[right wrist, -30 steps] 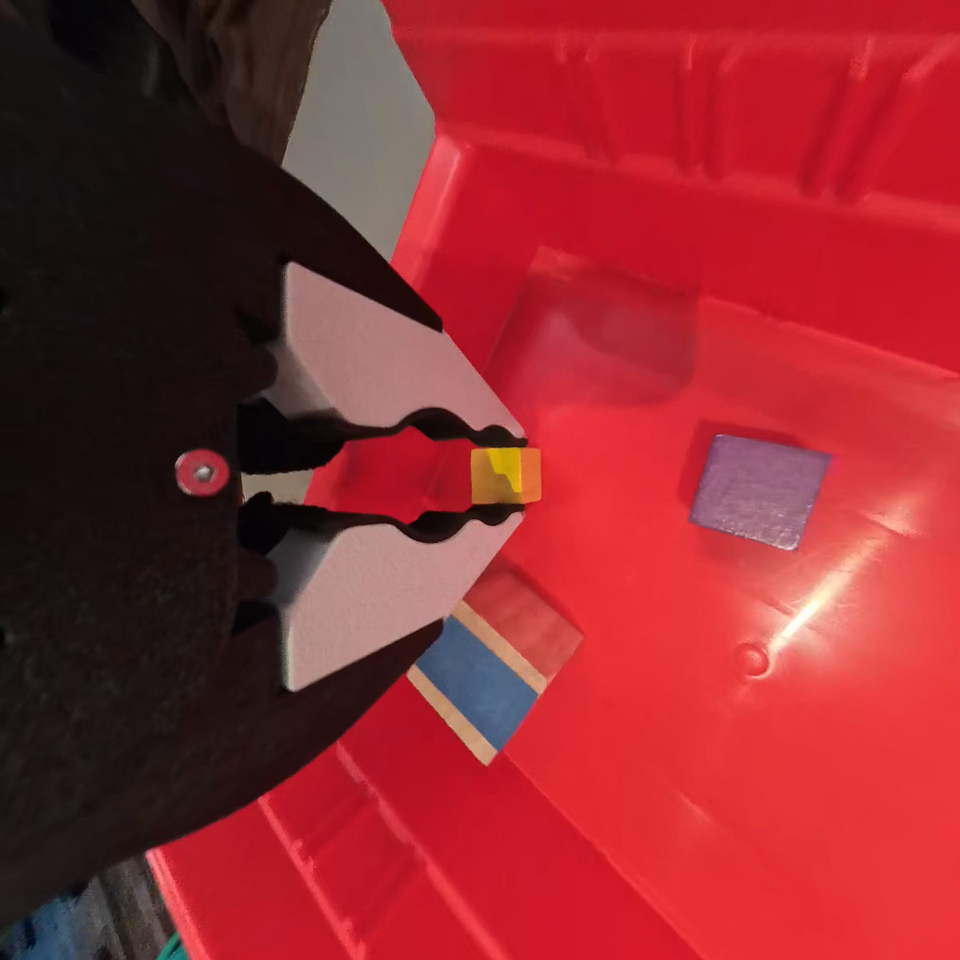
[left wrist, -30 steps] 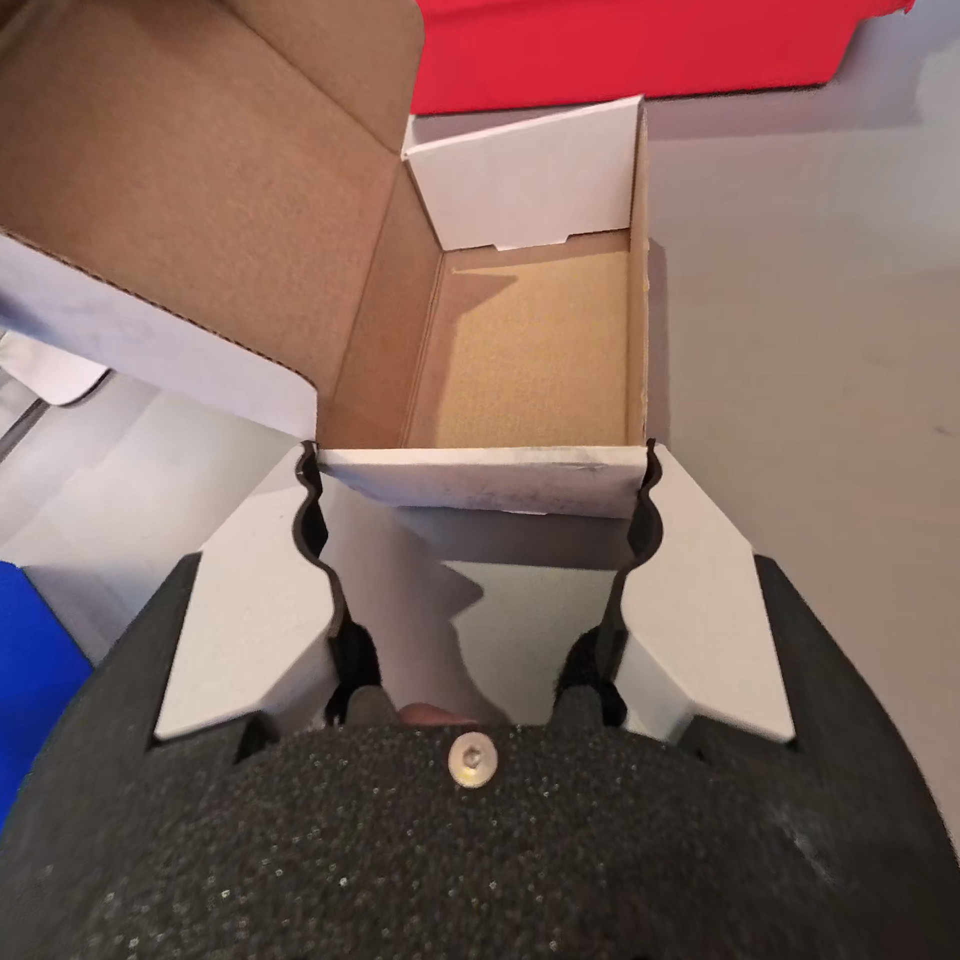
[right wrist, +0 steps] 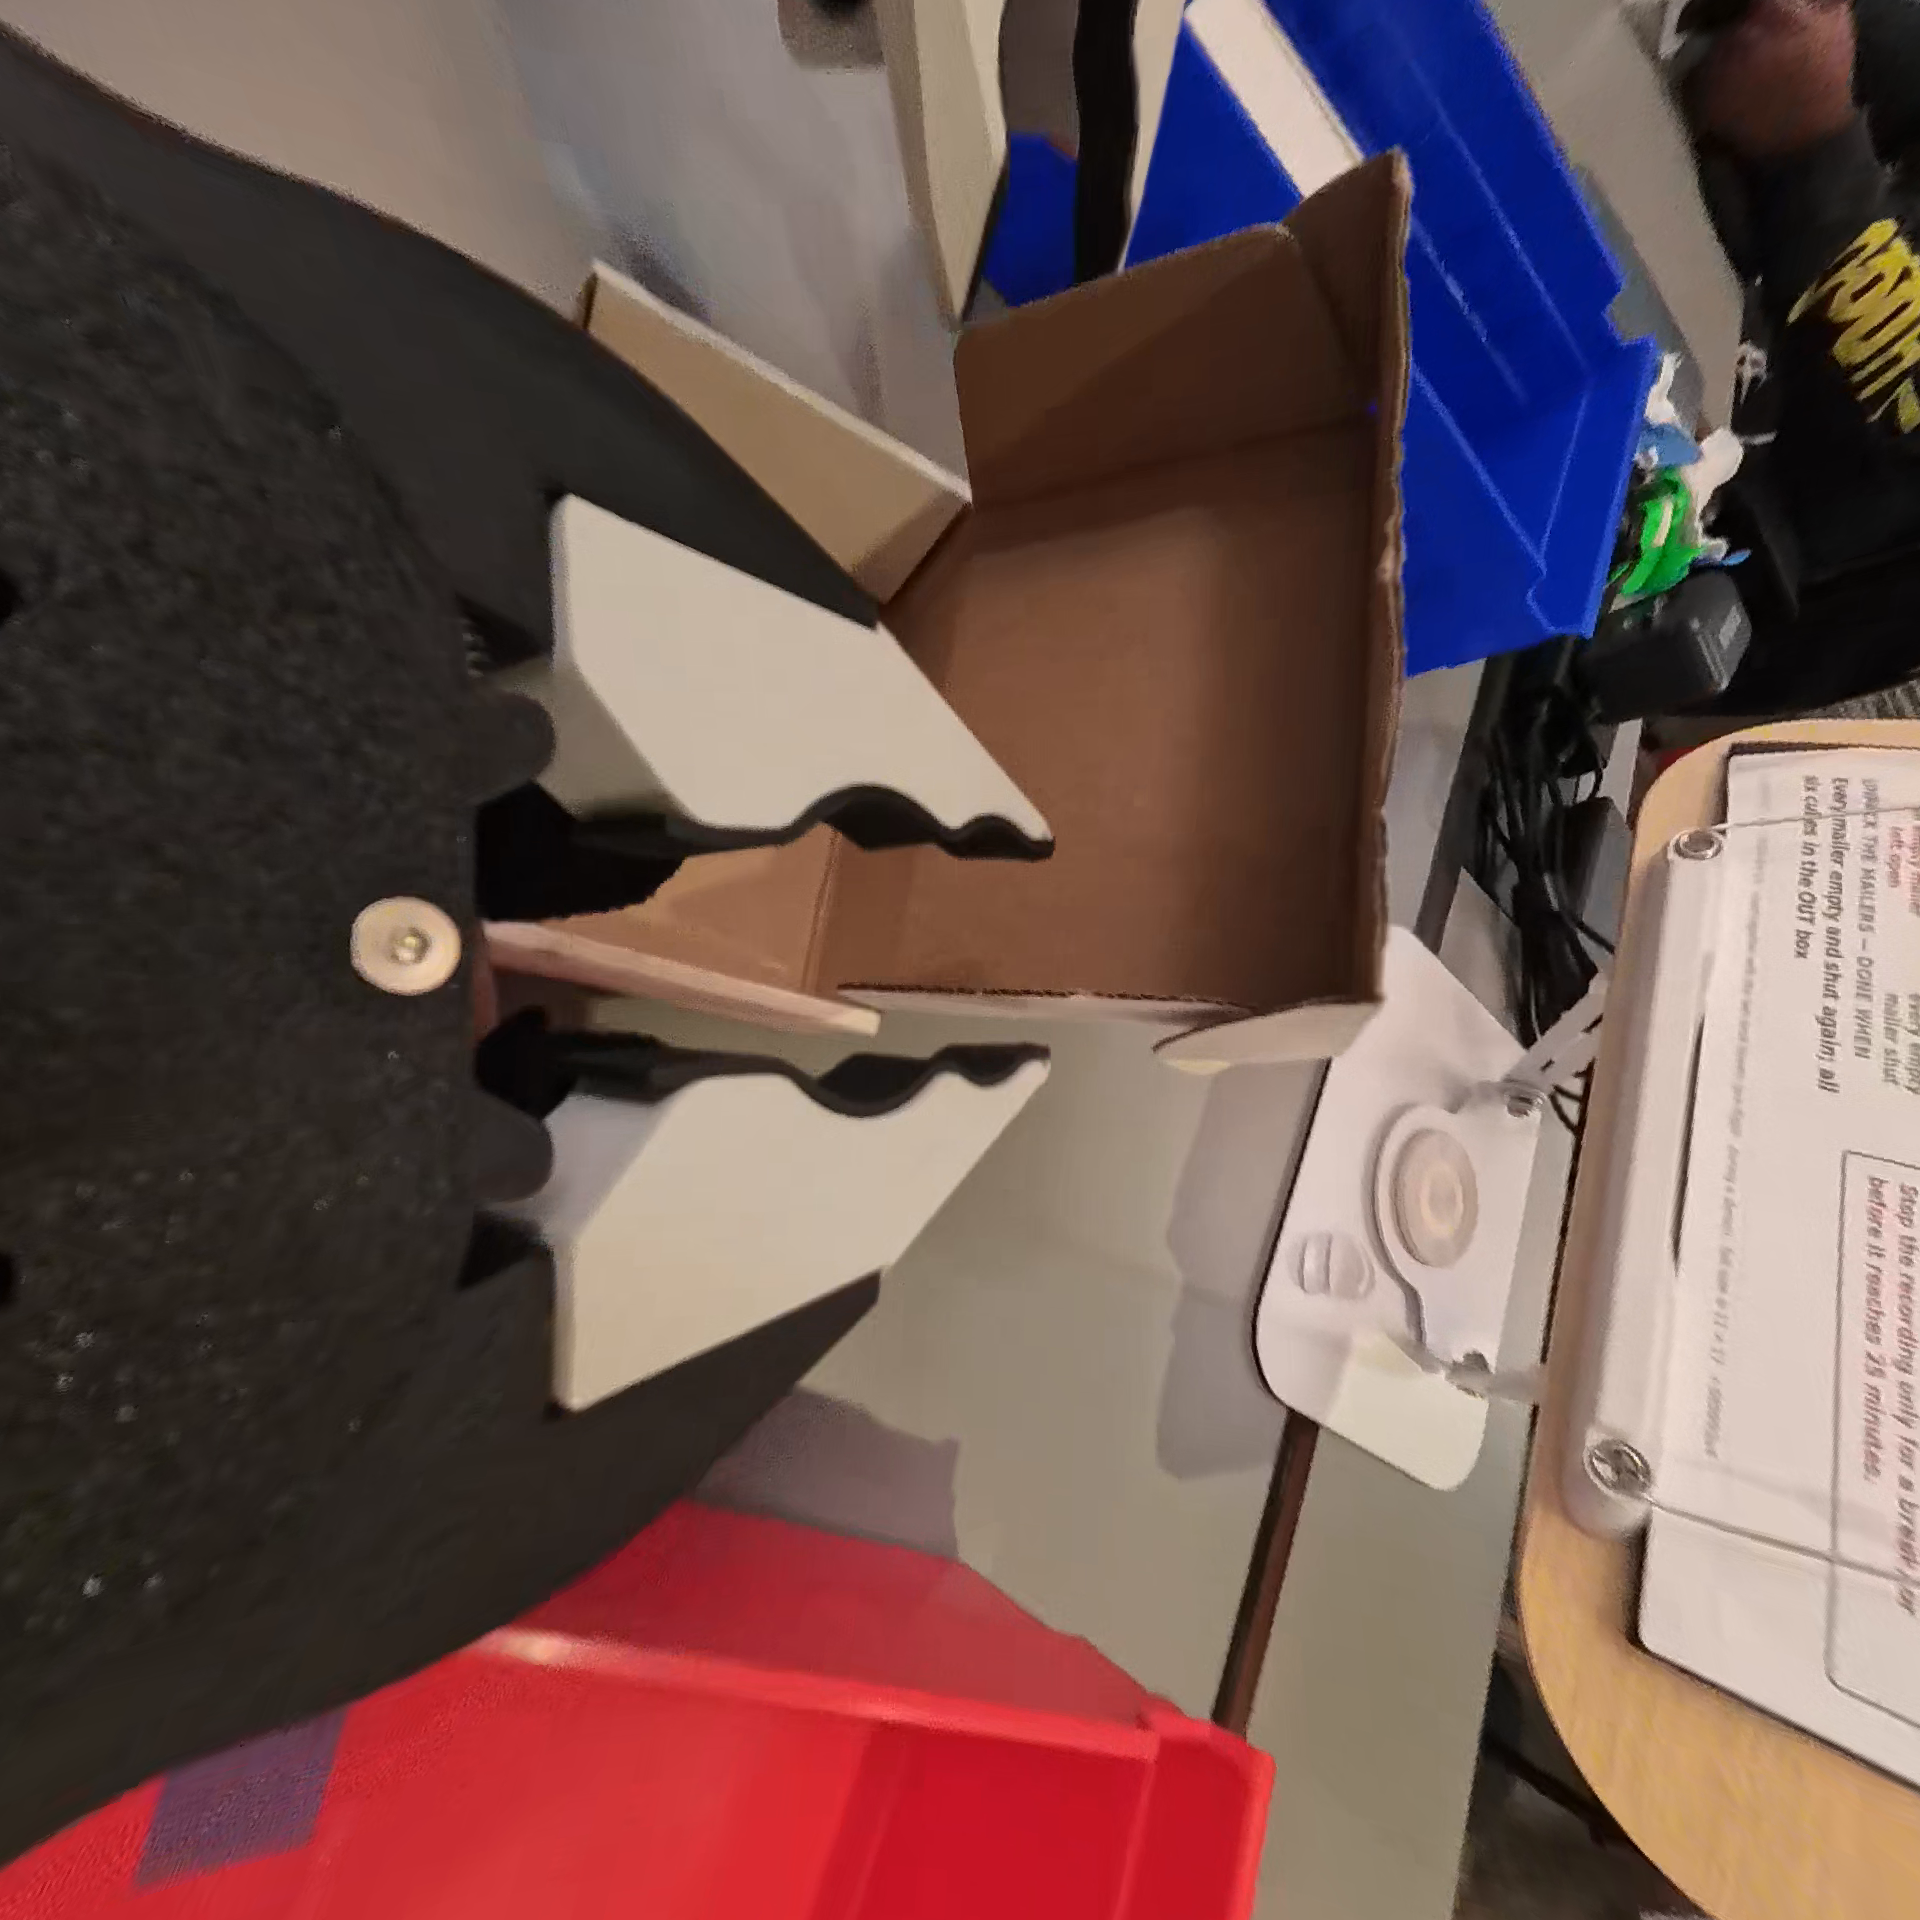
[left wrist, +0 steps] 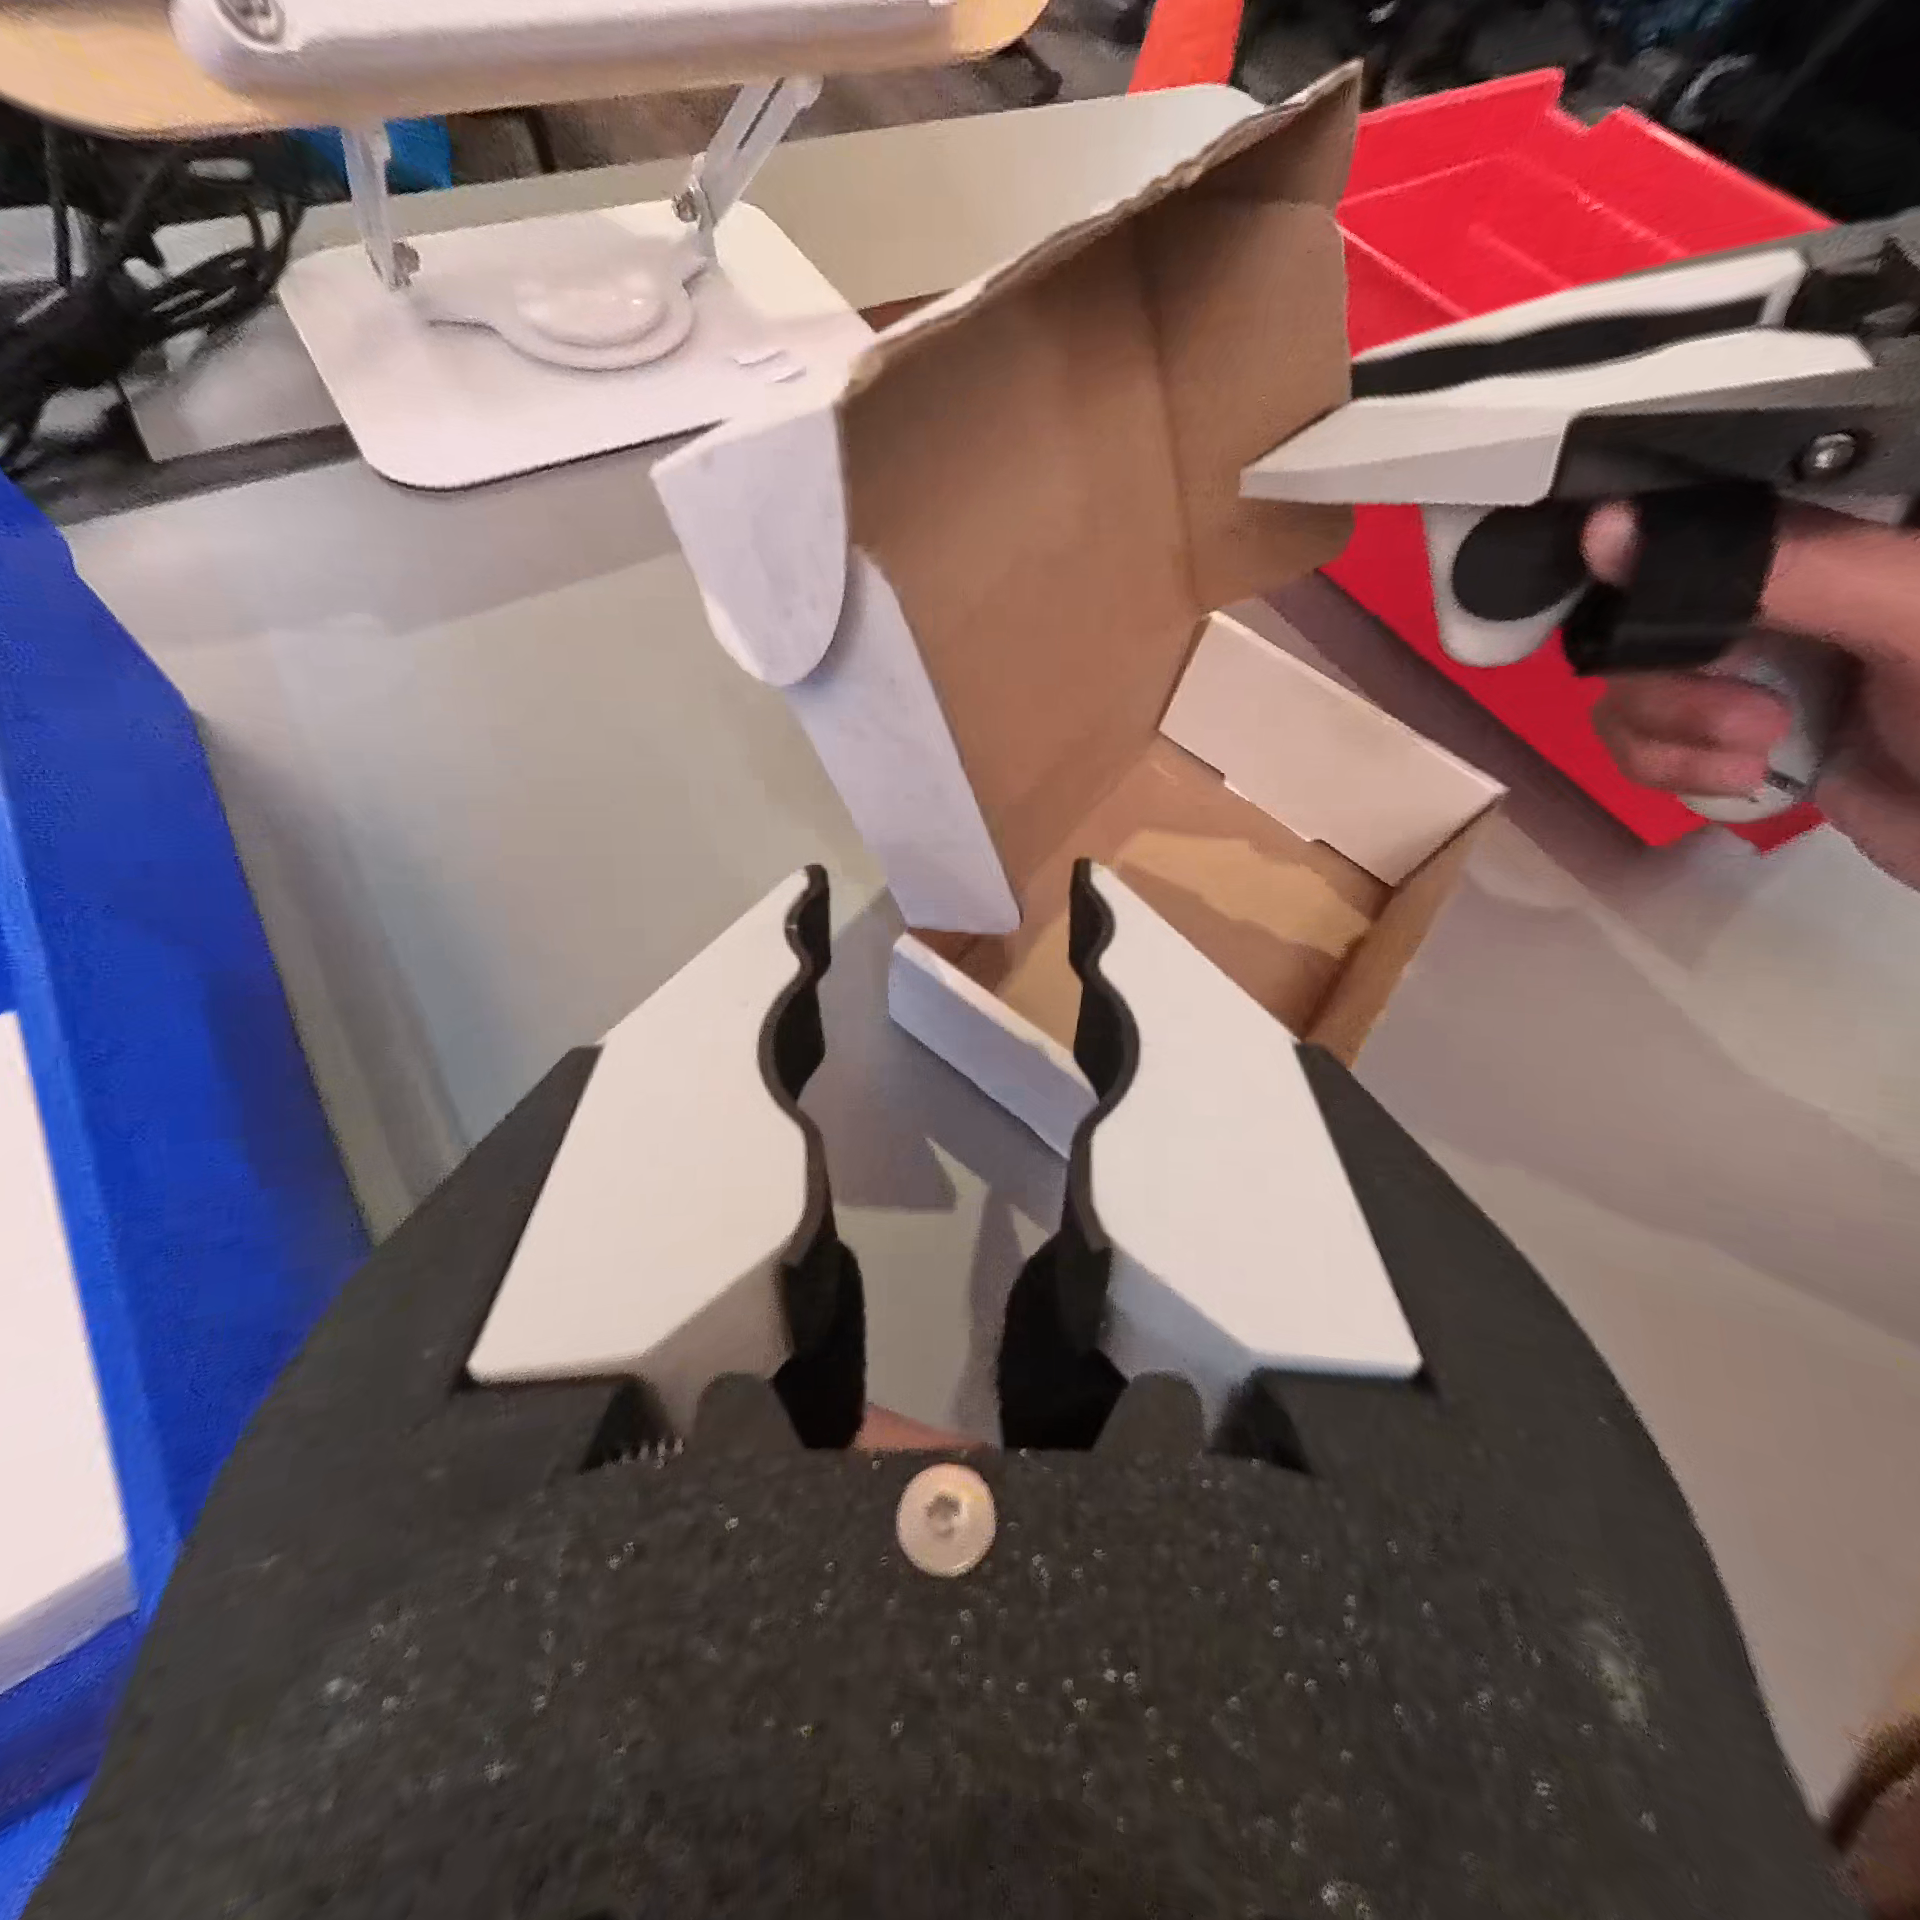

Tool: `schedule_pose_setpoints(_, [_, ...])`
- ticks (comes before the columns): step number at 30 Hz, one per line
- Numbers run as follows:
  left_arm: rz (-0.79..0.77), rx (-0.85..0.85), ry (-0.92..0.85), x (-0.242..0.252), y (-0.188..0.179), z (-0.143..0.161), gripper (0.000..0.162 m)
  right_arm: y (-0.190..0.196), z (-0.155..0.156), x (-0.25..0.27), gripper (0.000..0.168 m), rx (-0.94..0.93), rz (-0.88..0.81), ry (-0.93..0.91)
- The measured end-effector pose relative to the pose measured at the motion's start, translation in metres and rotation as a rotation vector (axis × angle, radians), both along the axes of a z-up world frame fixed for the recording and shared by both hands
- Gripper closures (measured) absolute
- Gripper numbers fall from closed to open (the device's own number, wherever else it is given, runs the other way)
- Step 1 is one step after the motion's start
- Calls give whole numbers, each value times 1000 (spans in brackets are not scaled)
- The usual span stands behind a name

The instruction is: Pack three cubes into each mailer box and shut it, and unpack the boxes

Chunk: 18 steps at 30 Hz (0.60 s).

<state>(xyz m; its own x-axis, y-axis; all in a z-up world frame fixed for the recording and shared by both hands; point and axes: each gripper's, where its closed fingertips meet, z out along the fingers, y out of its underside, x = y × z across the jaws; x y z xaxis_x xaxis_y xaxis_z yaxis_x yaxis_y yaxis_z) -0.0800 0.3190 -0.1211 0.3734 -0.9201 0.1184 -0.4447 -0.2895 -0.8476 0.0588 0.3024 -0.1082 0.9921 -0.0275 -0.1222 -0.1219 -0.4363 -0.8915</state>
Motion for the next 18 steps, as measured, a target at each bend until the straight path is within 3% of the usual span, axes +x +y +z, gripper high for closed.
schedule_pose_setpoints(1, [16, 26, 8, 4, 3, 0, 120, 0, -3, -1, 139, -11, -3, 9])
schedule_pose_setpoints(3, [63, 105, 9, 9, 13, 7, 149, -2, -6, 0, 148, -23, -29, -15])
schedule_pose_setpoints(6, [166, 232, -27, 6, 22, 22, 156, -13, -1, -4, 161, -19, -90, -34])
schedule_pose_setpoints(11, [229, 343, -42, -12, 0, 15, 158, -56, -8, -43, 161, 51, -215, 14])
schedule_pose_setpoints(18, [153, 436, 40, -39, -38, 0, 158, -104, -19, -73, 161, 19, -268, -149])
